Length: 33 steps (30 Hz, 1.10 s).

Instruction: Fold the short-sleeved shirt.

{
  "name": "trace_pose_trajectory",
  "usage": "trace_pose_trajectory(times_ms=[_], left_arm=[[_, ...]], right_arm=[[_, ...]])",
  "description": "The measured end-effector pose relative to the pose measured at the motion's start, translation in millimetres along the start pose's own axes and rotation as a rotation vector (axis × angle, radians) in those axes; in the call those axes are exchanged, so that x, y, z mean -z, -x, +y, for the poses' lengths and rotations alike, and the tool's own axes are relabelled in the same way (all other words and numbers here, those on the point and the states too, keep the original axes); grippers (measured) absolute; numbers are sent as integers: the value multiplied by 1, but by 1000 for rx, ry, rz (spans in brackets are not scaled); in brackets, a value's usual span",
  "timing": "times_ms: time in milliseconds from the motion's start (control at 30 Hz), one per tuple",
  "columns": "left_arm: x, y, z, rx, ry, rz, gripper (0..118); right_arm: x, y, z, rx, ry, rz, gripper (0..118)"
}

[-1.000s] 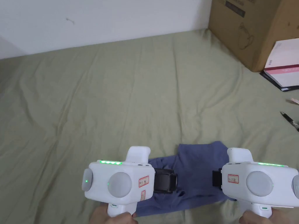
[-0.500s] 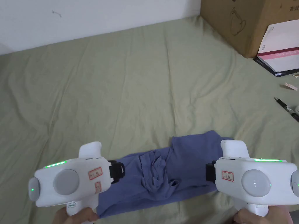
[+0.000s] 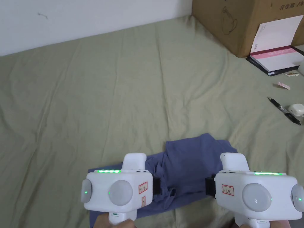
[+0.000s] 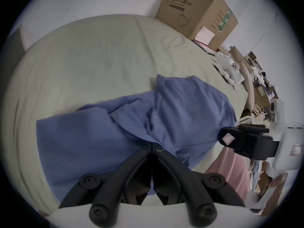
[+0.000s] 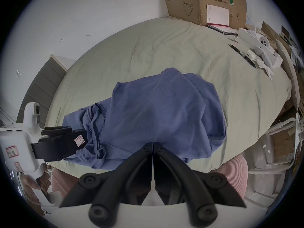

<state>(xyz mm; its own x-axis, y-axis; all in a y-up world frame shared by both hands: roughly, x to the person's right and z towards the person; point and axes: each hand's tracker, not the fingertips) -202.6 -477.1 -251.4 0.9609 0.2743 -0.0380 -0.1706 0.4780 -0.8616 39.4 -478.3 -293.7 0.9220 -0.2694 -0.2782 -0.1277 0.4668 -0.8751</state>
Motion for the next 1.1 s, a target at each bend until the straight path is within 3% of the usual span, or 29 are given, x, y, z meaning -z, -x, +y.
trace_pose_trajectory(times_ms=[133,333,633,667,767,833,900,1033,1100], left_arm=[[7,-12,4,-33,11,-122,1],[-10,-1,-5,-47,4,-169,1],[-82,101,-26,-205,-108,-31,2],[-83,111,-29,-210,-93,-32,5],[-83,139,-39,-288,-74,-49,68],[-76,154,-46,-365,-77,-109,72],[-70,165,-52,-415,-59,-123,89],[-58,183,-62,-450,-39,-143,89],[-49,194,-66,-522,-66,-235,89]], right_arm=[[0,3,1,3,0,0,1],[-8,13,6,-22,-11,4,1],[-11,34,10,-60,-31,14,1],[-10,37,10,-64,-26,14,1],[-7,45,10,-79,-16,16,1],[-7,51,10,-92,-13,18,1],[-6,57,11,-113,-6,17,1],[-2,67,13,-150,8,12,1],[1,71,14,-154,17,14,1]])
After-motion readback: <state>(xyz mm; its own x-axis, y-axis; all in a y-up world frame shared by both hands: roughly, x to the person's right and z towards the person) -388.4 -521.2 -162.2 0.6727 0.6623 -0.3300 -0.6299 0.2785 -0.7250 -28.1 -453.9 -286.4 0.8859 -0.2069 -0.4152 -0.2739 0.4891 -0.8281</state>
